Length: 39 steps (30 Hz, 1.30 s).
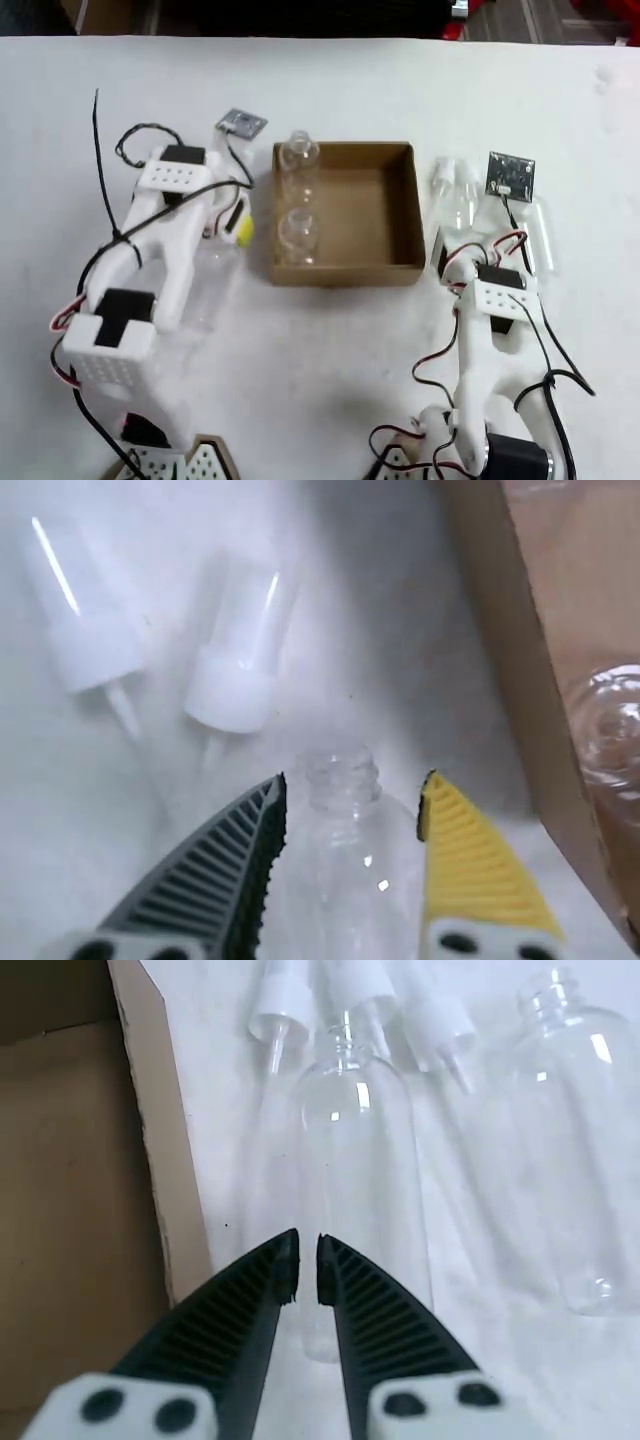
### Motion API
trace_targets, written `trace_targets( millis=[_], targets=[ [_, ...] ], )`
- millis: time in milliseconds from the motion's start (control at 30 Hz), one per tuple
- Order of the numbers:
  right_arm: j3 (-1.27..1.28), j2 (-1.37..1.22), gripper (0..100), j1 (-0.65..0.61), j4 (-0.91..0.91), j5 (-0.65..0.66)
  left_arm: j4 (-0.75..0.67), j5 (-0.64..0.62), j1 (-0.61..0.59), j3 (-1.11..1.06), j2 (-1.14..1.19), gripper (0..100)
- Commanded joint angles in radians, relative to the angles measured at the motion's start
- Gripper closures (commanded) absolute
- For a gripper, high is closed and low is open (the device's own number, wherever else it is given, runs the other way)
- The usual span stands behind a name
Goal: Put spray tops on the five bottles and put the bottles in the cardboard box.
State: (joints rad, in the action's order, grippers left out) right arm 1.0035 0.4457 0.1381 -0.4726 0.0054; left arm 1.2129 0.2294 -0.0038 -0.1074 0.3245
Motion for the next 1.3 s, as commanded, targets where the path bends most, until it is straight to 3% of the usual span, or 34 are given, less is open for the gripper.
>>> trace_targets(
  millis=[0, 233, 467, 633, 833, 1200, 1267],
  targets=[
    [-0.008, 0.027, 98.2, 0.008, 0.021, 0.006, -0.015, -0.029, 0.013, 0.031, -0.002, 80],
    [-0.008, 0.027, 98.2, 0.008, 0.021, 0.006, -0.049, -0.029, 0.015, 0.023, 0.001, 80],
    [-0.008, 0.027, 98.2, 0.008, 0.021, 0.006, -0.048, -0.023, 0.042, 0.023, 0.002, 90],
    [-0.008, 0.027, 98.2, 0.008, 0.021, 0.006, -0.044, -0.029, 0.058, 0.032, 0.001, 90],
    [-0.008, 0.025, 98.2, 0.008, 0.021, 0.006, -0.043, -0.031, 0.048, 0.023, 0.001, 79],
    [-0.008, 0.025, 98.2, 0.008, 0.021, 0.006, -0.046, -0.023, 0.051, 0.023, 0.001, 81],
    [-0.008, 0.024, 98.2, 0.008, 0.021, 0.006, -0.043, -0.021, 0.053, 0.026, 0.001, 85]
  ],
)
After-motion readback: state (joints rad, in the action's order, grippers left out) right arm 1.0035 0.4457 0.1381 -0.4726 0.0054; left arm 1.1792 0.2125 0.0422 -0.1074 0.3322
